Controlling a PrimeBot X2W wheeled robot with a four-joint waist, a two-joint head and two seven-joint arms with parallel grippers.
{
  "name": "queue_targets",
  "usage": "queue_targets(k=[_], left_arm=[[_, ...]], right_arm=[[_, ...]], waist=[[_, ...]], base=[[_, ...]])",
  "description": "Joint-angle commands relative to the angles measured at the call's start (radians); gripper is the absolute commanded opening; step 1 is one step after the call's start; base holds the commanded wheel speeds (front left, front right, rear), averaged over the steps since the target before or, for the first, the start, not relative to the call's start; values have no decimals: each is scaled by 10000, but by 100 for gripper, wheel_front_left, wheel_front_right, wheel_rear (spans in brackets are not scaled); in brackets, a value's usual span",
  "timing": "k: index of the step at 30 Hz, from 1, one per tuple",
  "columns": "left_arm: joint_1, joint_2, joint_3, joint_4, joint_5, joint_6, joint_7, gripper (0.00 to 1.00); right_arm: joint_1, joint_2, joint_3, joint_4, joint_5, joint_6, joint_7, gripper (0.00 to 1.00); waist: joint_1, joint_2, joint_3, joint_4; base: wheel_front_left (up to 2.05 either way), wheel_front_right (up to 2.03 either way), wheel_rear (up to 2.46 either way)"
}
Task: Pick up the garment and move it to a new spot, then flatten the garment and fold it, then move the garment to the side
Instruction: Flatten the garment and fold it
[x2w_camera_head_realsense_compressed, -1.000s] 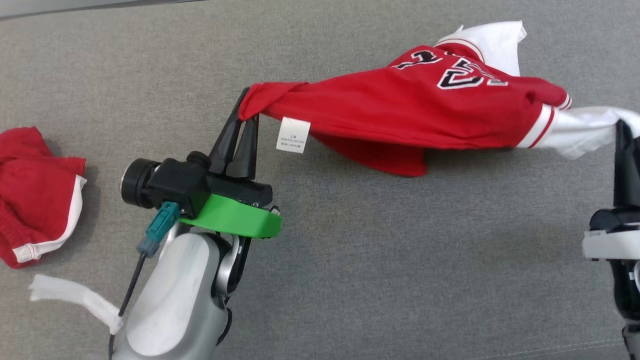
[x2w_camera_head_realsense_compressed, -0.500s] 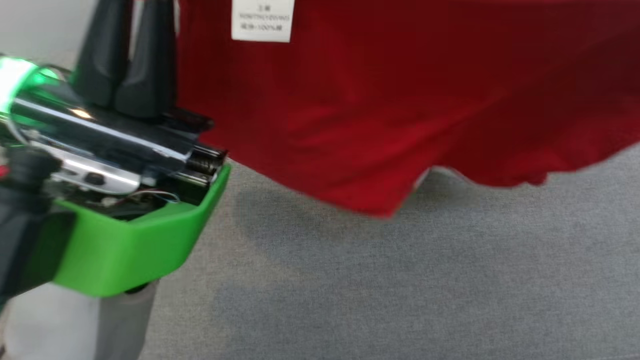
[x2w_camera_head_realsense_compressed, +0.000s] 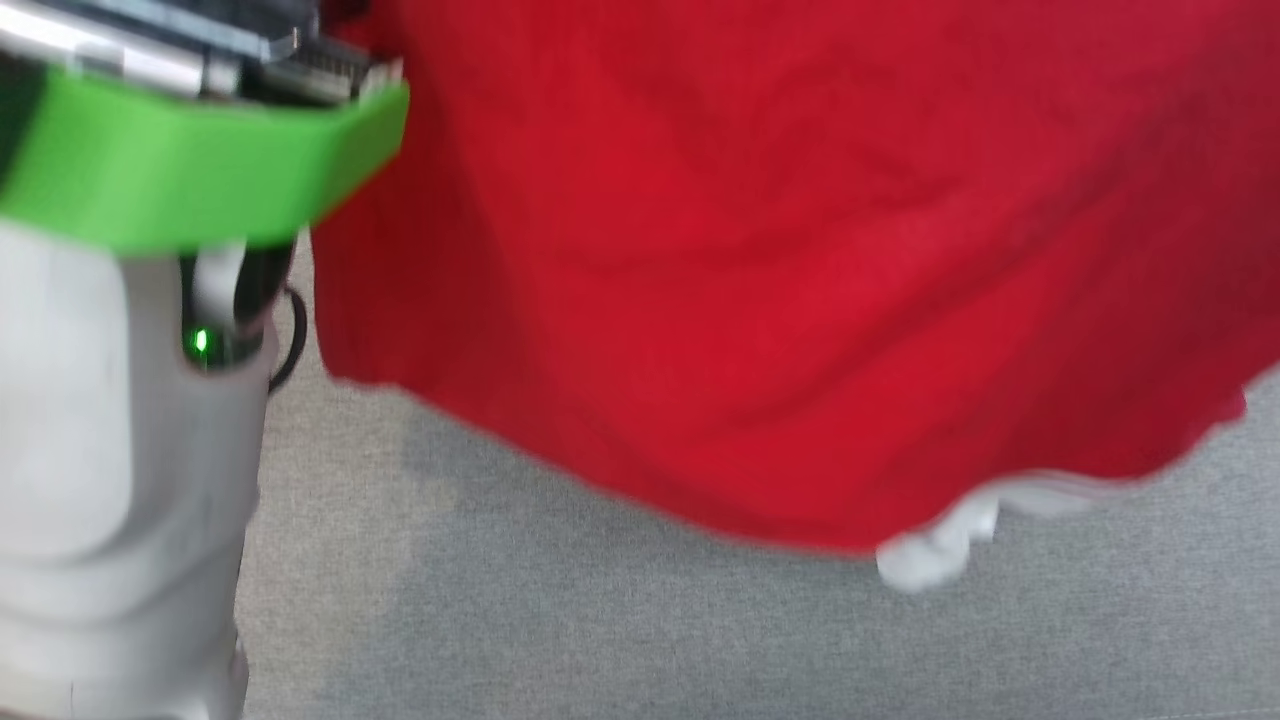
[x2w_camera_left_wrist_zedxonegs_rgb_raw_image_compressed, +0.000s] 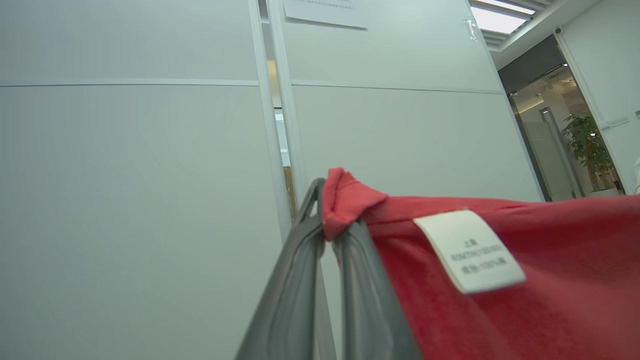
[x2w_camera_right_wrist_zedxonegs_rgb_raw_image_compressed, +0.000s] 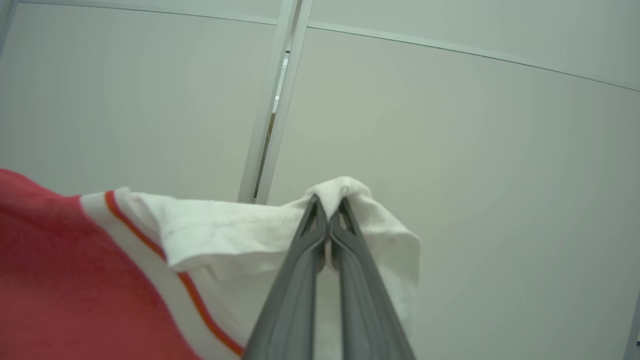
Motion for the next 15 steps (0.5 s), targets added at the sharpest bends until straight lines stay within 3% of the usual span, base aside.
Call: queue_targets(k=[1,4,10,15], left_arm=[[-596,-127,68,634,-171,-88,-173,0],[-1754,-285,158,2316,-201,-216,-570,0],[-4161,-364,714,5757,-398,-332,-1486,0],[-4788,-388,1046,8524,-653,-210,-1693,0]], right_arm=[[-674,-30,304,499,113,-18,-78,0],[-2224,65,1145,1729,237,-18,-367,0],[-5449,959,2812,4707,193,-18,-1495,0],[-6521,1917,3815,7113,426,-18,-2182,0]], waist=[[0,-1,633,28],[0,-1,1015,-23],[0,-1,1343,-358],[0,-1,1482,-582]], base=[[0,0,0],[0,0,0],[0,0,0],[0,0,0]])
